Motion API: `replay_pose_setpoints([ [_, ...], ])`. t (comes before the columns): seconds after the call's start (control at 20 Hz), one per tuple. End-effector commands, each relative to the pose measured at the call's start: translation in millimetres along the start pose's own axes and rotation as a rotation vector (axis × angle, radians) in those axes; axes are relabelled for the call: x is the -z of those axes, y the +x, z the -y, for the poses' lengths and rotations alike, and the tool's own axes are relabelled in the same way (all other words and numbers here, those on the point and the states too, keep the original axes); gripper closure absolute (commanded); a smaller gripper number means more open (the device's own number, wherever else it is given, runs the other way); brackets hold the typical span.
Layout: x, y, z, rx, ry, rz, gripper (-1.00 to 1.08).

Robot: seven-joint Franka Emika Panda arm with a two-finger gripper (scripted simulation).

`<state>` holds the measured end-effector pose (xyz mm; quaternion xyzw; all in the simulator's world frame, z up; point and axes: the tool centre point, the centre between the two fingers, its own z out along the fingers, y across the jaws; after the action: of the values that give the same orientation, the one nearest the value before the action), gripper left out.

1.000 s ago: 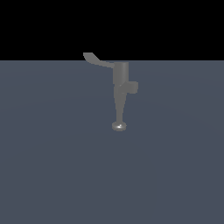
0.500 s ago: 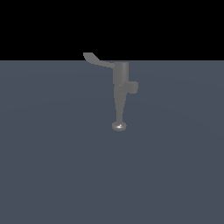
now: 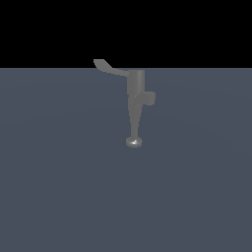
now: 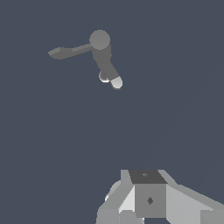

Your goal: Turn on the faucet by rotating a designated handle.

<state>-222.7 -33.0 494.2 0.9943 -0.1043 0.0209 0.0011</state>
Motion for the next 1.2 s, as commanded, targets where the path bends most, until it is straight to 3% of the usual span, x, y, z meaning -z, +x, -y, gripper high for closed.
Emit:
replay_pose_setpoints([
  [0.0, -3.2, 10.6, 4.6, -0.042, 0.001, 0.002, 1.08],
  [1.15, -68.2, 128.5, 70.8, -0.545, 0.0, 0.024, 1.08],
])
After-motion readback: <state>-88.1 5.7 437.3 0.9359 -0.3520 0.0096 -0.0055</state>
